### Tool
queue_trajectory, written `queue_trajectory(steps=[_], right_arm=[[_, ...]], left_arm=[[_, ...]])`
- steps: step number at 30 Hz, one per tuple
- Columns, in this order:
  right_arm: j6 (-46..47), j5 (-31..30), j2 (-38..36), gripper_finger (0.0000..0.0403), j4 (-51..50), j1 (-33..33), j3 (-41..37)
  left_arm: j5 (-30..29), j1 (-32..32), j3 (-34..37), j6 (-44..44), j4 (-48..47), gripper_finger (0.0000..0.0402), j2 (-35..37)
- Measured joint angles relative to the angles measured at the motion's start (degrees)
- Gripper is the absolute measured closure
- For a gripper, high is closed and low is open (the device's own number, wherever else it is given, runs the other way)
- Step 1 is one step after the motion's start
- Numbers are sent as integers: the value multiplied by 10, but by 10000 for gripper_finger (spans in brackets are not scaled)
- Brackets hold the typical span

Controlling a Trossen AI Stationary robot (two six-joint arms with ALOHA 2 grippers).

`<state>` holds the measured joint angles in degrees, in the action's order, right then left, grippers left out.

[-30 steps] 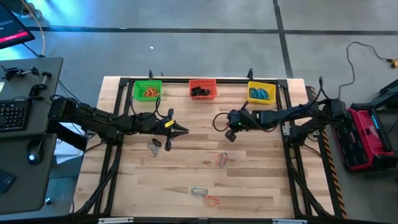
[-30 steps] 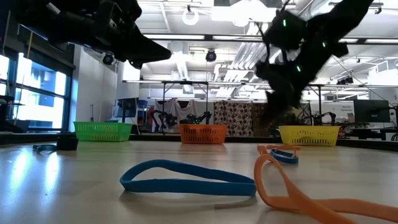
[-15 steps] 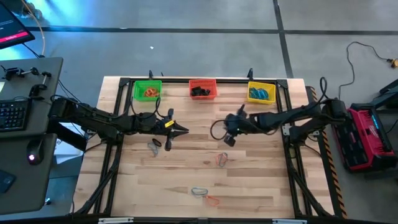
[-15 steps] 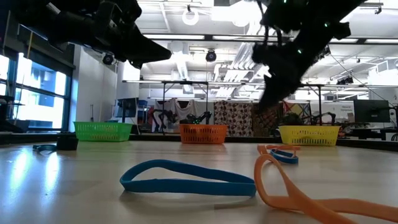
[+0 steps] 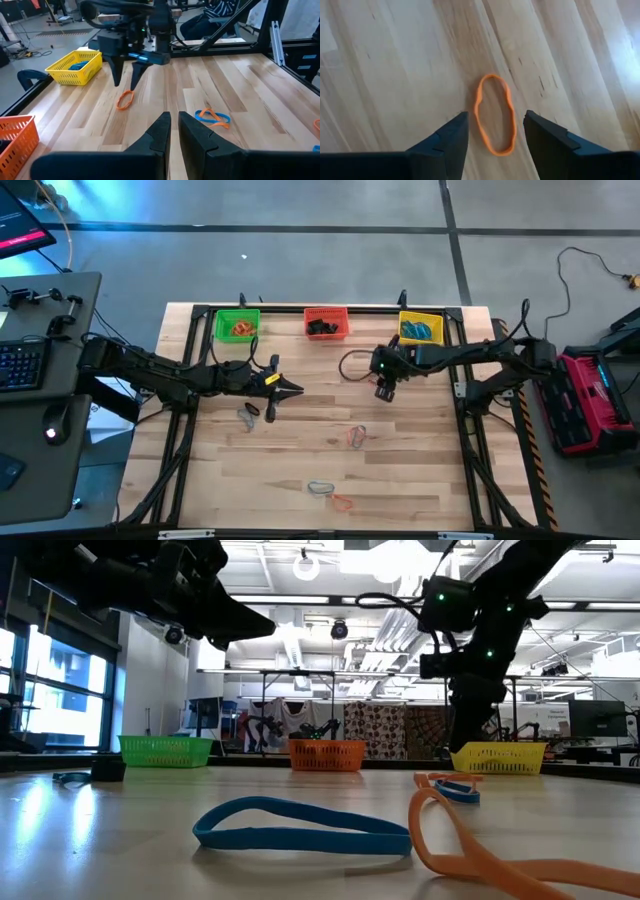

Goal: Sort rubber bands into baskets
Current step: Put the orange rubber band into the green bin

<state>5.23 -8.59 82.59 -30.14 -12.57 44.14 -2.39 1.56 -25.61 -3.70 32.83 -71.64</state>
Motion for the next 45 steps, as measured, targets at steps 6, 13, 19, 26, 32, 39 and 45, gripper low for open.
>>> queue_trajectory(steps=[6, 13, 19, 26, 32, 39, 45], right_arm=[[-31, 33, 7, 221, -6, -34, 0], [-50, 58, 54, 221, -3, -36, 0], [-56, 61, 88, 221, 8, -36, 2], [-56, 56, 89, 276, 12, -35, 1], [-72, 50, 90, 392, 21, -34, 0], [-72, 56, 83, 400, 54, -24, -1], [-61, 73, 58, 402, 99, 7, -1]], left_arm=[[1, 0, 0, 2, 0, 376, 0], [2, 0, 0, 1, -3, 376, 0], [2, 0, 0, 0, -7, 376, 0], [2, 0, 0, 0, -9, 376, 0], [2, 0, 0, 0, -9, 376, 0], [2, 0, 0, 1, -9, 376, 0], [-17, 0, 0, 0, -9, 376, 0]])
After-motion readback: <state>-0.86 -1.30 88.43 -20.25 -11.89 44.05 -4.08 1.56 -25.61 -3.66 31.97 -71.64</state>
